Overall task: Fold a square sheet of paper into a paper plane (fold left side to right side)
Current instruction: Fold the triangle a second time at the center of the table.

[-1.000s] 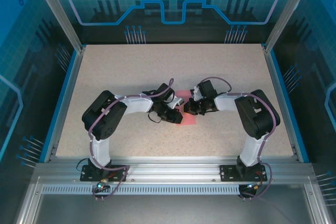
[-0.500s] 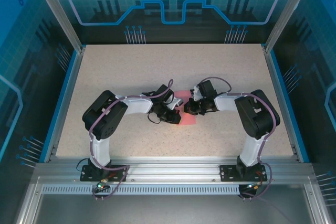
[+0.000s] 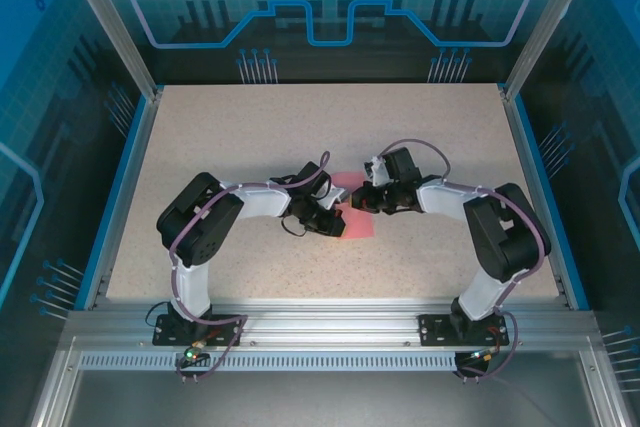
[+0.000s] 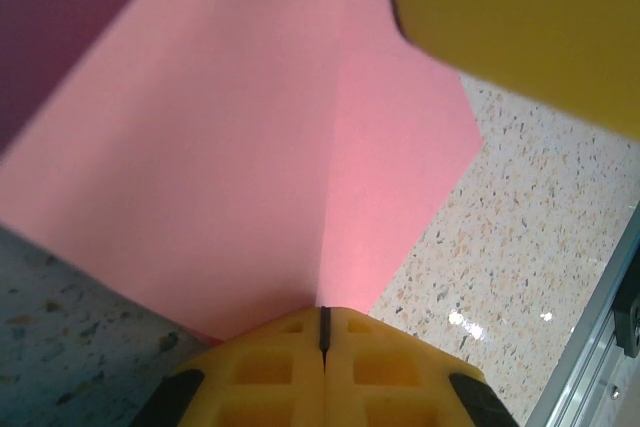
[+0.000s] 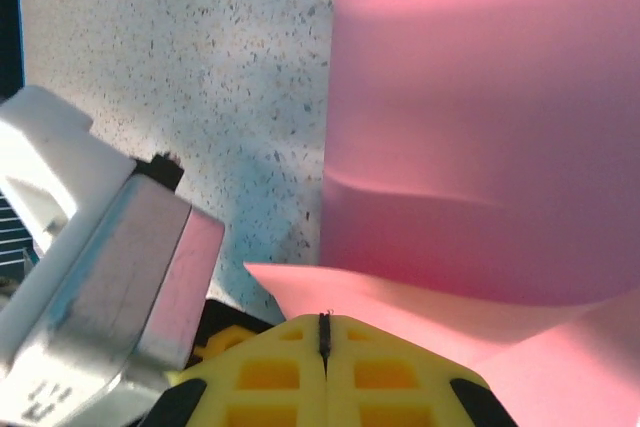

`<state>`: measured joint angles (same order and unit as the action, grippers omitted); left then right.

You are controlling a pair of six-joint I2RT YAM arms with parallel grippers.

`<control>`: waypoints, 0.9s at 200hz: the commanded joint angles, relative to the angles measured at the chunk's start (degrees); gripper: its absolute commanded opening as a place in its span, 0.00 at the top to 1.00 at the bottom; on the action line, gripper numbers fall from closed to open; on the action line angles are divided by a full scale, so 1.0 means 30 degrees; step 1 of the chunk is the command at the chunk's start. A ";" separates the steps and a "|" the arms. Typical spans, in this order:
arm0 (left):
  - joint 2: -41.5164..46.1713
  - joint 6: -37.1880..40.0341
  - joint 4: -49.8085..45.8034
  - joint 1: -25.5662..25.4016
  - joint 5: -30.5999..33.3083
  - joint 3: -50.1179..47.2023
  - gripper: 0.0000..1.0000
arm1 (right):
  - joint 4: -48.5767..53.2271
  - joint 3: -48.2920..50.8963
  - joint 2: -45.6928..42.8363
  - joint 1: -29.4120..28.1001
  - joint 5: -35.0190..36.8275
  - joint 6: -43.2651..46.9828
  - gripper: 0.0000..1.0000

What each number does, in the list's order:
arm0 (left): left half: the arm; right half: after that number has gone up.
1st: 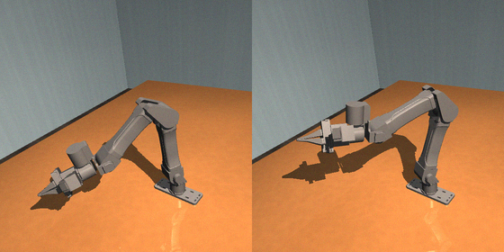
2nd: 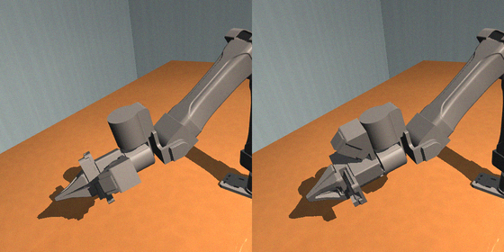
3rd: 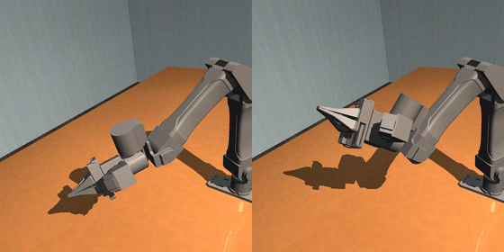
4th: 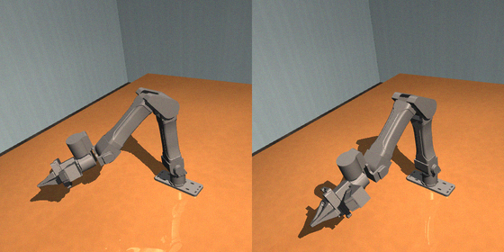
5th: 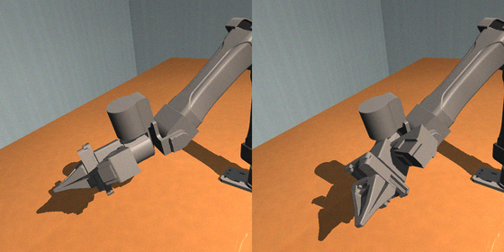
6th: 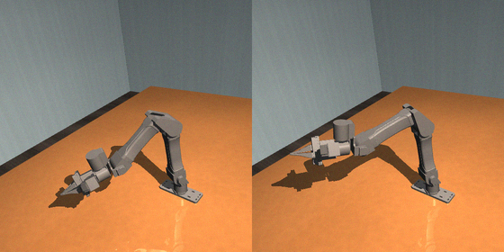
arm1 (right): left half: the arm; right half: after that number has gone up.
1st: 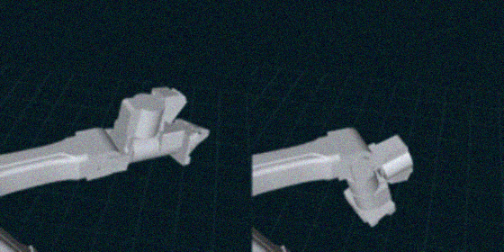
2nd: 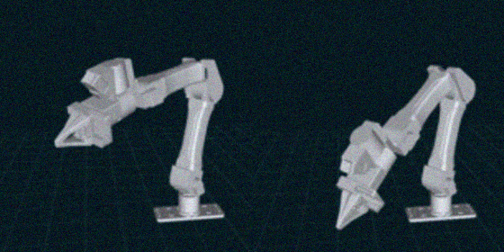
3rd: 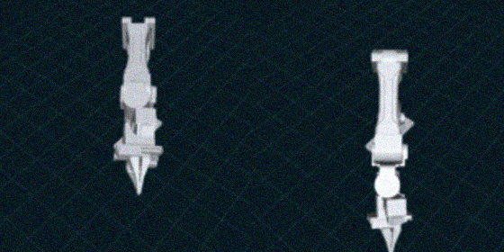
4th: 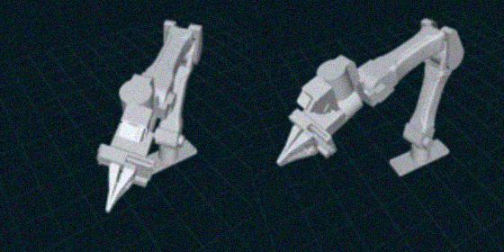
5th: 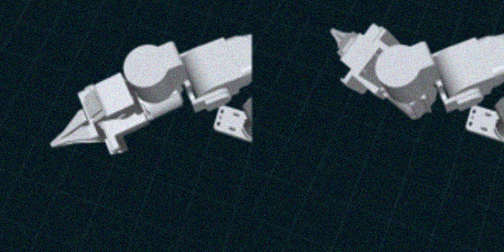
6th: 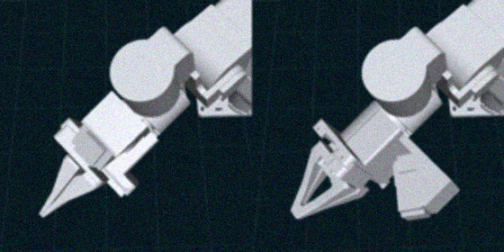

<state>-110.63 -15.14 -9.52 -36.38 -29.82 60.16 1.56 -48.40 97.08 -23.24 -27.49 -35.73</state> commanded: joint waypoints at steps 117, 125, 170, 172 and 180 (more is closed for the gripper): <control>-0.0448 0.0090 -0.0780 -0.0153 0.0909 -0.0575 1.00 | -0.0420 0.0512 0.1727 -0.1307 -0.0542 -0.0252 1.00; -0.0448 0.0087 -0.0811 -0.0158 0.0901 -0.0571 1.00 | -0.0213 0.0446 0.1750 -0.1334 -0.0343 -0.0086 1.00; -0.0377 0.0182 -0.0930 -0.0175 0.0940 -0.0601 1.00 | 0.1550 -0.0001 0.2158 -0.1305 0.1056 0.1185 1.00; -0.0372 0.0182 -0.0929 -0.0155 0.0938 -0.0615 1.00 | 0.1650 -0.0022 0.2193 -0.1308 0.1180 0.1274 1.00; -0.0389 0.0182 -0.0908 -0.0176 0.0958 -0.0655 1.00 | 0.1812 -0.0064 0.2251 -0.1250 0.1434 0.1453 1.00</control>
<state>-110.63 -15.11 -9.54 -36.38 -29.80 60.16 2.15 -47.09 102.19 -26.37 -27.22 -34.76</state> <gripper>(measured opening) 0.044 0.044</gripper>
